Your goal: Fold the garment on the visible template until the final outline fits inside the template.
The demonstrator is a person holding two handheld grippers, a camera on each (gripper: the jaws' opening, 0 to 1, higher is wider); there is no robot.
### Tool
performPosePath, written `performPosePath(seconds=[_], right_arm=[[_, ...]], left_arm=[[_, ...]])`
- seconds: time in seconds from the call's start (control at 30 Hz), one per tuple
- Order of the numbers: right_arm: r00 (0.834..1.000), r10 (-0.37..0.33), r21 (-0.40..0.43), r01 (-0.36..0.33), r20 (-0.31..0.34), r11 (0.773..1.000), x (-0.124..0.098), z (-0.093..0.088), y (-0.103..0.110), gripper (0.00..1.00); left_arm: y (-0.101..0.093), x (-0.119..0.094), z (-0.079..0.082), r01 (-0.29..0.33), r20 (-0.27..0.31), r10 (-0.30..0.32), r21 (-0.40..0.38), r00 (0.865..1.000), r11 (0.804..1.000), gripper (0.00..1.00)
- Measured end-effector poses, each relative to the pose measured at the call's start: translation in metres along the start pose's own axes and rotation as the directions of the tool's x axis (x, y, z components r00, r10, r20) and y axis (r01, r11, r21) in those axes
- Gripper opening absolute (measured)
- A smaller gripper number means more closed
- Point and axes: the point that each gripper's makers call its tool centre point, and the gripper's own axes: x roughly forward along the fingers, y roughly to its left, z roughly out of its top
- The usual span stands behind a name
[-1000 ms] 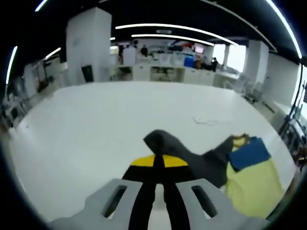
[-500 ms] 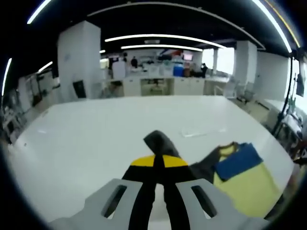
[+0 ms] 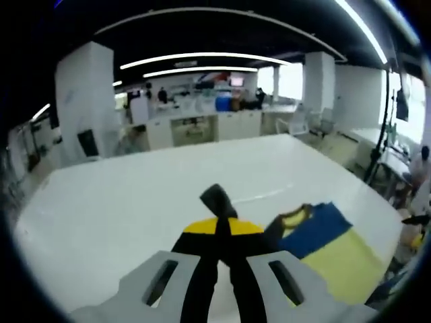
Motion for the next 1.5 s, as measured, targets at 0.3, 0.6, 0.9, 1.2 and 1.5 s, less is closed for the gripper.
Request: performPosePath(seconds=[0.3,0.6,0.9,1.2,1.5], right_arm=[[1.0,0.006,-0.002,-0.006,-0.003,1.0,-0.002,-0.001,0.001,1.0],[1.0,-0.009,0.007,0.009,0.004,1.0,-0.008,-0.002,-0.004,1.0],[1.0,-0.027,0.028,0.027,0.008,0.999,-0.017,-0.008,-0.009,1.0],[0.999,-0.047,0.051,0.047,0.011,0.998,-0.022,-0.01,-0.012,1.0],[0.998,-0.069,0.069,0.068,0.013,0.995,-0.027,-0.013,-0.018,1.0]], left_arm=[[-0.038,0.015,0.021,0.086,0.023,-0.087,0.041,0.996,0.995,0.0],[-0.069,0.025,0.039,0.144,0.038,-0.148,0.091,0.988,0.985,0.0],[-0.103,0.037,0.041,0.206,0.013,-0.21,0.134,0.978,0.969,0.0],[-0.139,0.053,0.038,0.275,-0.014,-0.277,0.164,0.961,0.947,0.0],[-0.163,0.066,0.037,0.329,-0.037,-0.328,0.185,0.944,0.926,0.0]])
